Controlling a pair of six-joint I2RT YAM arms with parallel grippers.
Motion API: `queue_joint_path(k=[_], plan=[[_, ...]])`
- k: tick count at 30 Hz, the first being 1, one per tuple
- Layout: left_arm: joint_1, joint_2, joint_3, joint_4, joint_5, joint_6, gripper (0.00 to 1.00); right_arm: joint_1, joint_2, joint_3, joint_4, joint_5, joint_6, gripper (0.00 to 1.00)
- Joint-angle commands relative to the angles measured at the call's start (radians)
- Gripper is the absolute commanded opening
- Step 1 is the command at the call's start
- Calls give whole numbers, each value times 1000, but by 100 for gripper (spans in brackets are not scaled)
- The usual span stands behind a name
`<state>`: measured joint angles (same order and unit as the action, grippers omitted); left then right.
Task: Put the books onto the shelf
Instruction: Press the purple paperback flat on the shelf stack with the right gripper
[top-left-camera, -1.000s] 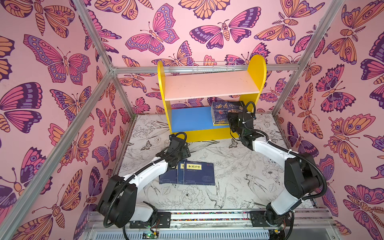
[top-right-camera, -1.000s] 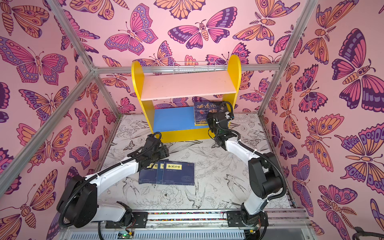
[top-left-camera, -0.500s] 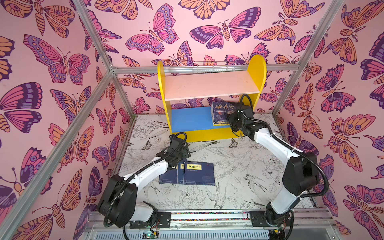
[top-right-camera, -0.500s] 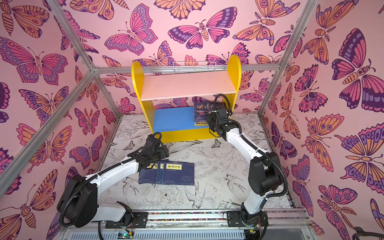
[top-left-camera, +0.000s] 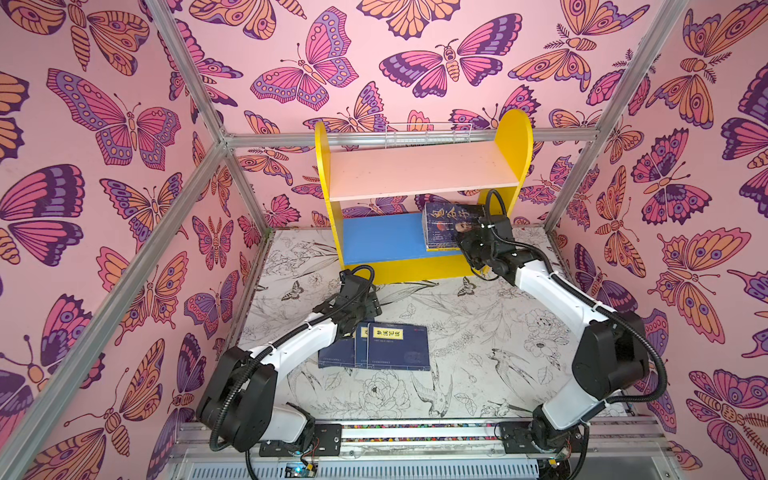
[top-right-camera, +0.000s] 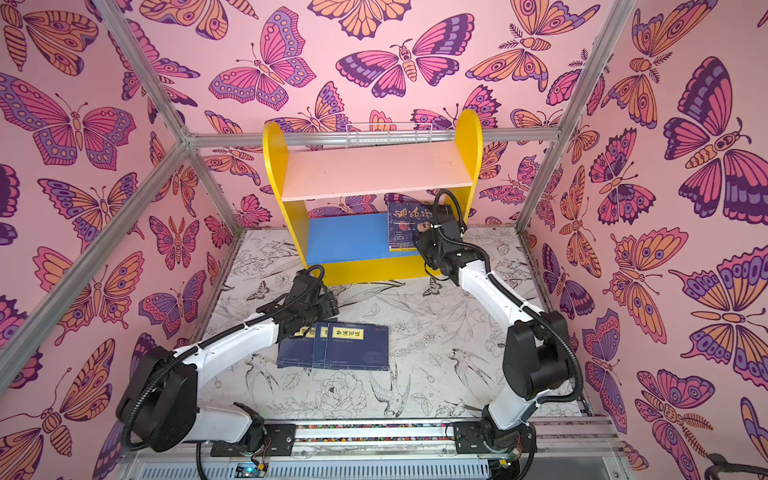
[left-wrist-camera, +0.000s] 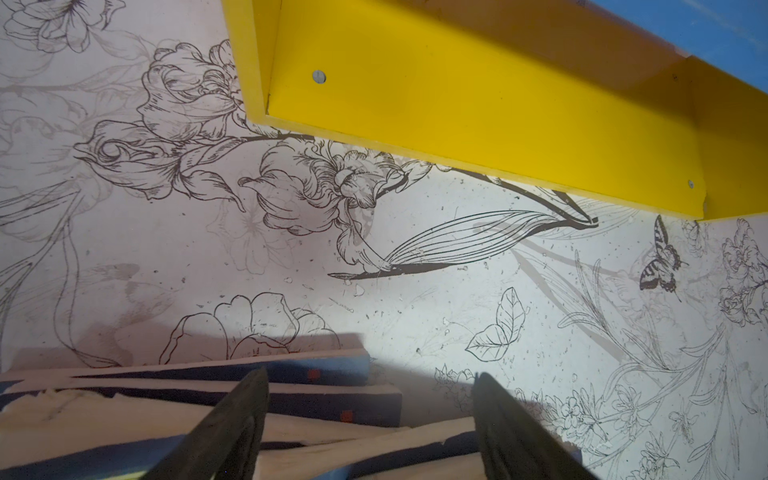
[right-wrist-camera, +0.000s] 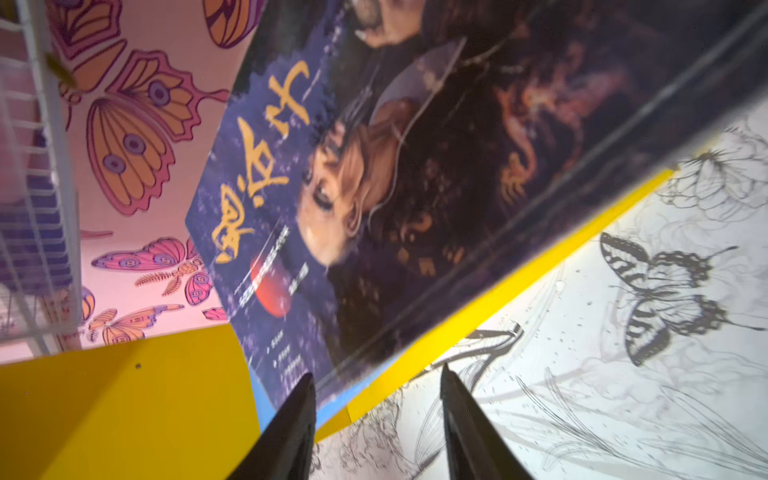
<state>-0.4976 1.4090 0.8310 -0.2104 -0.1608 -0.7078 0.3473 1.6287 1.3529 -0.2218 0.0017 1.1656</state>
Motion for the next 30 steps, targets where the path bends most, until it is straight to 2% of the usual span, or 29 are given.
queue_joint_path(k=[1, 4, 7, 18, 30], plan=[[-2, 14, 2, -16, -5, -1, 80, 0, -49, -28, -44, -7, -53, 41], [-2, 21, 2, -18, -6, -8, 80, 2, -49, -49, -38, -18, -42, 15], [-2, 26, 5, -18, -3, -12, 80, 2, -14, -37, -32, -36, -31, 0], [-2, 21, 4, -25, -9, -18, 80, -2, 112, 98, -32, -45, -41, 0], [-2, 22, 8, -33, -15, -7, 79, -17, 184, 207, -92, -25, -83, 0]])
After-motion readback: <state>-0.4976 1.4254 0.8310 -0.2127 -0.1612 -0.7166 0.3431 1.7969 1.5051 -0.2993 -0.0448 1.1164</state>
